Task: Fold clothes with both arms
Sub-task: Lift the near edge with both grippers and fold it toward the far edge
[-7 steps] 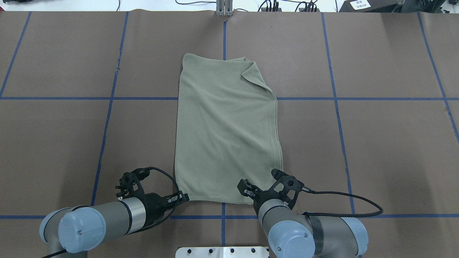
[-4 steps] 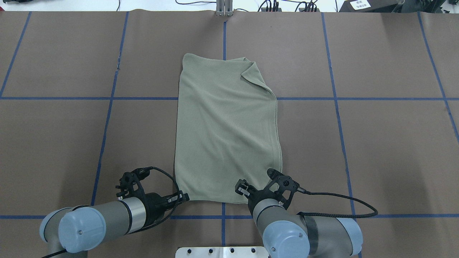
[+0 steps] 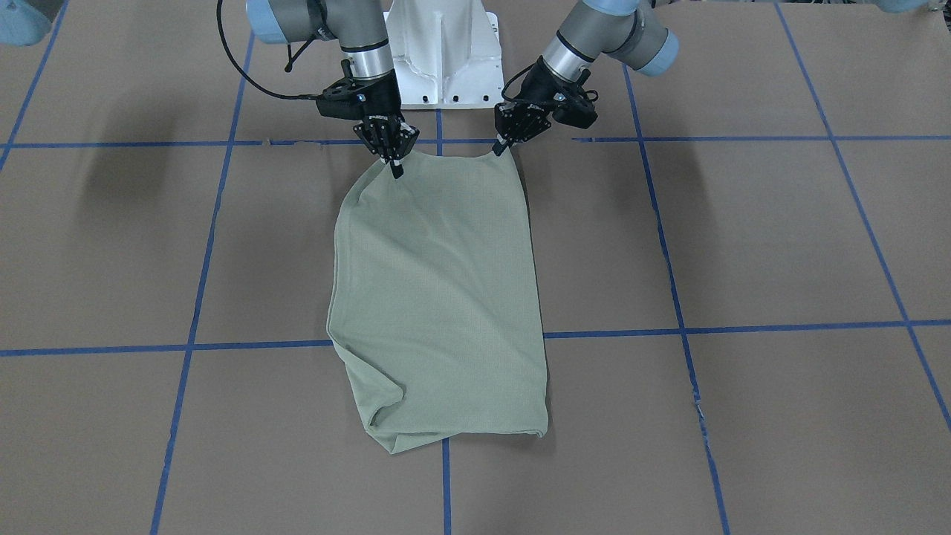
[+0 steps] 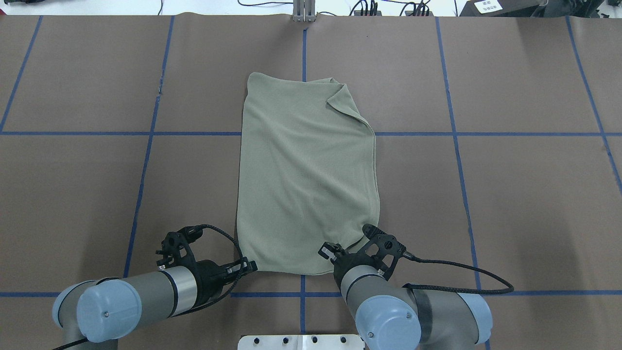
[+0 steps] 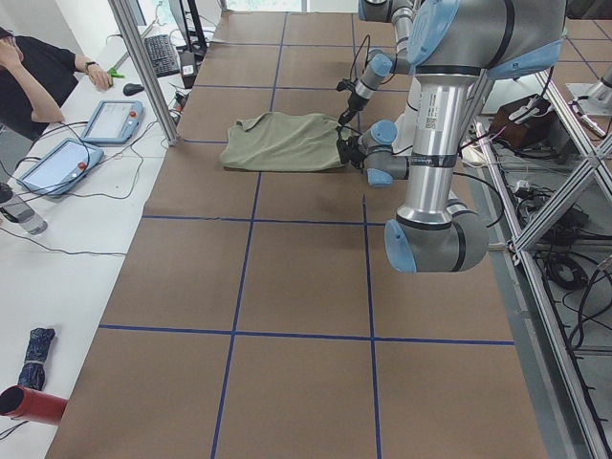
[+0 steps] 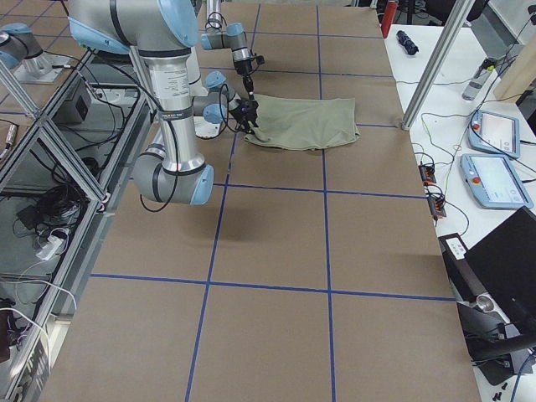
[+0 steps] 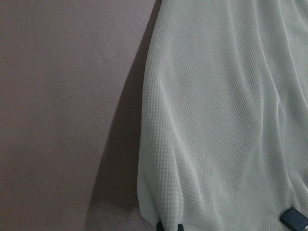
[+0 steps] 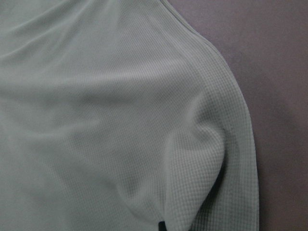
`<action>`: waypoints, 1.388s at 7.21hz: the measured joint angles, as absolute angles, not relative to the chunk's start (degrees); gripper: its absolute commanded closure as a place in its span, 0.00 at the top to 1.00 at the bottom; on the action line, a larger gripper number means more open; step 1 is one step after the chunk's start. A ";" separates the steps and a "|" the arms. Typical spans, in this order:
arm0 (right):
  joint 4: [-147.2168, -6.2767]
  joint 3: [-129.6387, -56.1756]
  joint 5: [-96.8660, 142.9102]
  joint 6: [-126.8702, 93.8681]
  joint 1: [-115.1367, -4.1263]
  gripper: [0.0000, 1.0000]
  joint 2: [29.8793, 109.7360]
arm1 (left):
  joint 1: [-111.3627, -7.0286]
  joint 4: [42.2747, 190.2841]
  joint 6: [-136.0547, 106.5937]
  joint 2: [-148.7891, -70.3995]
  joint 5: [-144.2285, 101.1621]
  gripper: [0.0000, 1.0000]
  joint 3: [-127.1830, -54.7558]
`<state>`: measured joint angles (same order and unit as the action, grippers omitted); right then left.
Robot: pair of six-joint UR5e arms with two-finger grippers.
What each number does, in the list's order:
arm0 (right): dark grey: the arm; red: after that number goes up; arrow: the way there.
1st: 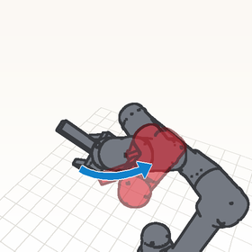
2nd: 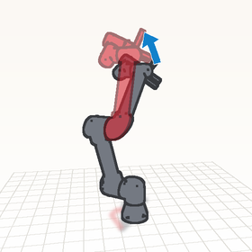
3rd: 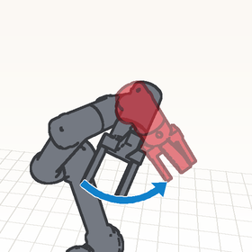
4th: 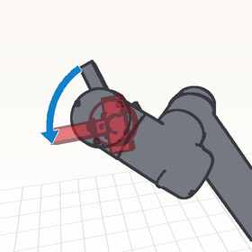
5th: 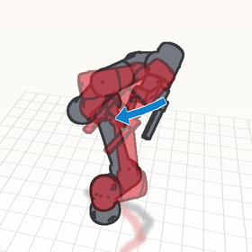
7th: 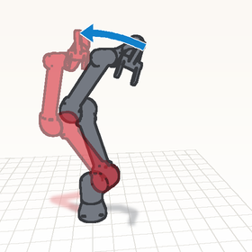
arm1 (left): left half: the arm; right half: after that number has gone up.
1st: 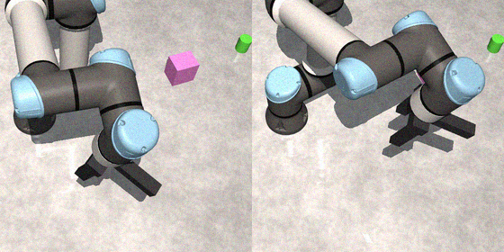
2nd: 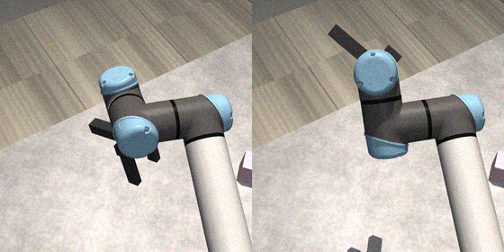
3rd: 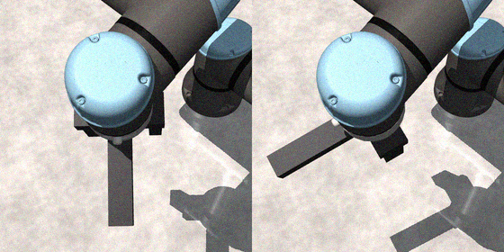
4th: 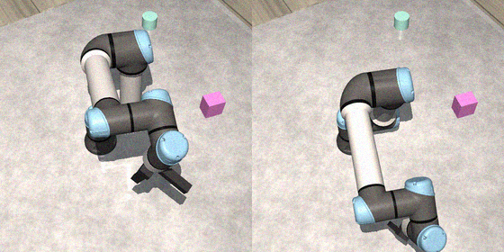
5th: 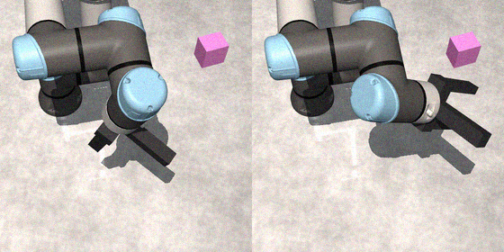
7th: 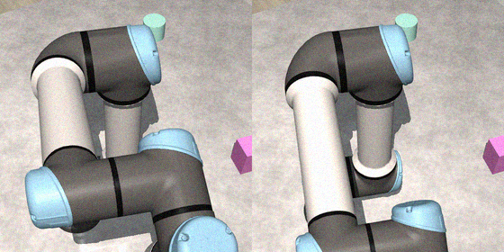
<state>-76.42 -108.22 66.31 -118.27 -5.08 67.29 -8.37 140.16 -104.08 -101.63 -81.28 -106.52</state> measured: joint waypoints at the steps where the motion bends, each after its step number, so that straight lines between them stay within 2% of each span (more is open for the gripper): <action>1: -78.80 -111.75 66.41 -118.27 -5.33 0.00 67.62 | -8.64 139.15 -102.97 -100.46 -81.44 0.00 -109.56; 4: -98.02 -130.84 66.82 -119.77 -2.50 0.00 67.65 | -8.66 121.26 -101.83 -96.52 -84.76 0.00 -131.34; 5: -103.88 -136.13 66.86 -120.38 -1.16 0.00 67.38 | -8.50 116.62 -101.84 -96.40 -85.76 0.00 -135.94; 7: -107.52 -138.33 66.91 -120.45 -1.06 0.00 66.92 | -8.33 113.80 -101.75 -96.84 -86.96 0.00 -137.67; 8: -107.79 -136.52 67.33 -119.78 -3.09 0.00 65.94 | -8.59 113.56 -101.06 -97.97 -87.06 0.00 -136.04; 10: -106.03 -128.17 70.92 -116.19 -10.39 0.00 61.45 | -12.51 113.41 -96.80 -103.76 -87.13 0.00 -128.60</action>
<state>-106.03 -128.17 70.92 -116.19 -10.39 61.45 -12.51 113.41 -96.80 -103.76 -87.13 -128.60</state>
